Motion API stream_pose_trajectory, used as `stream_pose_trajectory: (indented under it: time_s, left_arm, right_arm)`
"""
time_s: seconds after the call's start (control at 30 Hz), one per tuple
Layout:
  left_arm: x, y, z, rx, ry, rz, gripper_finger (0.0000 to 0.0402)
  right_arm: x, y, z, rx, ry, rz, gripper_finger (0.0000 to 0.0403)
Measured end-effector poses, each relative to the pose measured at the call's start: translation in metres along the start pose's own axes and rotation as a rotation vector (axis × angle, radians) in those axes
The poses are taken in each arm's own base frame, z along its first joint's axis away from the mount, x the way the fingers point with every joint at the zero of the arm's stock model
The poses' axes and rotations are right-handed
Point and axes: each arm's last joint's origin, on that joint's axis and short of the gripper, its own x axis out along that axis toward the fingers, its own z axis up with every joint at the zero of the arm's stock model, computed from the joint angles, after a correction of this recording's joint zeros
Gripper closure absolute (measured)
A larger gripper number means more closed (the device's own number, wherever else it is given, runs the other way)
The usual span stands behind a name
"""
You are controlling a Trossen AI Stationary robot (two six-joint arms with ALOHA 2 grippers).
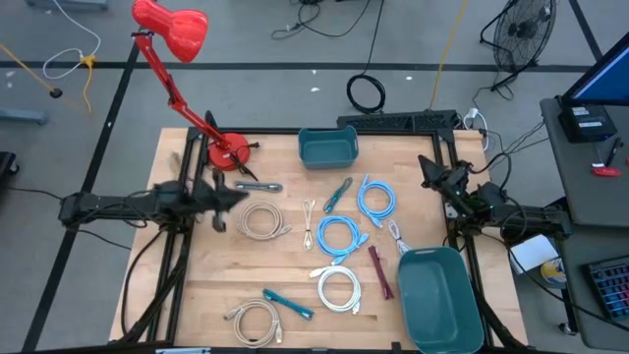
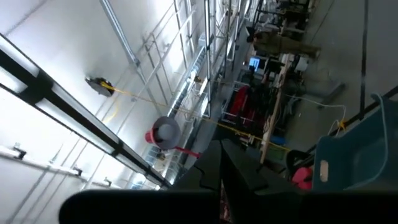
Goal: Pick & Place USB Port
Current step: Put the white and black charger cable into the top blue bin
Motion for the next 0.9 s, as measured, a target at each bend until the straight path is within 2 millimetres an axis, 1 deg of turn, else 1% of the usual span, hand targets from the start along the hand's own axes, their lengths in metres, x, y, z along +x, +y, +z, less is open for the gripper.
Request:
stream_pose_trajectory:
  time_s: [0.07,0.13,0.17,0.23,0.33,0.43,0.5,0.57,0.6,0.63,0.7,0.77,0.83,0.9]
  left_arm:
    - [-0.003,0.004,0.022,-0.206,-0.25,0.112,0.0376]
    - [-0.011,0.009,0.043,-0.507,-0.526,0.198,0.0376]
    - [-0.016,0.011,0.051,-0.649,-0.653,0.231,0.0376]
    - [-0.026,0.016,0.06,-0.849,-0.85,0.285,0.0376]
    - [-0.039,0.021,0.068,-1.012,-1.064,0.396,0.0376]
    - [-0.048,0.024,0.071,-1.061,-1.164,0.54,0.0376]
    - [-0.049,0.025,0.07,-1.03,-1.153,0.586,0.0376]
    - [-0.045,0.024,0.069,-0.927,-1.084,0.588,0.0376]
    - [-0.041,0.022,0.068,-0.867,-1.027,0.542,0.0376]
    - [-0.036,0.02,0.067,-0.832,-0.969,0.441,0.0376]
    - [-0.025,0.013,0.062,-0.827,-0.827,0.197,0.0376]
    - [-0.013,0.008,0.06,-0.812,-0.642,0.04,0.0376]
    - [-0.004,0.002,0.067,-0.774,-0.478,-0.058,0.0376]
    - [0.007,-0.003,0.082,-0.692,-0.321,-0.082,0.0376]
  right_arm:
    - [0.0,0.0,0.0,0.0,-0.003,-0.002,0.0403]
    - [0.0,0.001,0.0,0.004,-0.007,0.003,0.0403]
    - [0.0,0.001,0.001,0.005,-0.01,0.003,0.0403]
    - [0.0,0.0,0.001,0.003,-0.028,-0.007,0.0403]
    - [0.0,0.0,0.001,-0.001,-0.03,-0.007,0.0403]
    - [0.0,0.0,0.001,-0.021,-0.029,-0.007,0.0403]
    - [0.0,0.0,0.001,-0.024,-0.029,-0.008,0.0403]
    - [0.0,0.0,0.001,-0.025,-0.028,-0.007,0.0403]
    - [0.0,0.0,0.001,-0.031,-0.027,-0.007,0.0403]
    - [0.0,0.0,0.001,-0.036,-0.027,-0.007,0.0403]
    - [0.0,0.0,0.001,-0.045,-0.026,-0.007,0.0403]
    - [0.0,0.0,0.001,-0.05,-0.026,-0.007,0.0403]
    - [0.0,0.0,0.001,-0.058,-0.026,-0.007,0.0403]
    - [0.0,0.0,0.001,-0.071,-0.025,-0.009,0.0403]
